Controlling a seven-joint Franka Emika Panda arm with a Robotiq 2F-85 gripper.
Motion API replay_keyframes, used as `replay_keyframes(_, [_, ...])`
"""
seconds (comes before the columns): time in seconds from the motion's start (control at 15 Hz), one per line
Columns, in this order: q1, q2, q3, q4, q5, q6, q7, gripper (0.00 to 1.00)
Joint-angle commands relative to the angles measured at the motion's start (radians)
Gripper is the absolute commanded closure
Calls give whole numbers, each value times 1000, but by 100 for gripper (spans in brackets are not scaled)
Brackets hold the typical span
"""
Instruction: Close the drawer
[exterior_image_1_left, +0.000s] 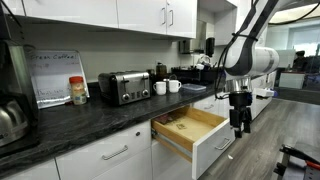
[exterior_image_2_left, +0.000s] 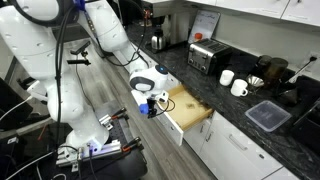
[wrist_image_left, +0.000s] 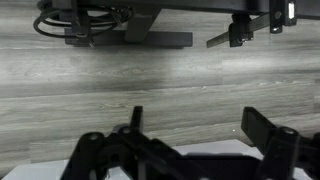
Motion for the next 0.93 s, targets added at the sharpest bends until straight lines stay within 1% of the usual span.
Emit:
replay_keyframes(0.0, [-44, 107, 51, 61, 15, 43, -45, 0])
replay_keyframes(0.13, [-56, 146, 68, 84, -6, 69, -34, 0])
replay_keyframes(0.27, [-59, 178, 73, 110, -52, 104, 21, 0])
replay_keyframes(0.33, [-69, 125, 87, 72, -32, 72, 9, 0])
replay_keyframes(0.53, [-77, 136, 100, 79, -37, 76, 13, 0])
replay_keyframes(0.87, [-77, 134, 102, 79, -37, 75, 13, 0])
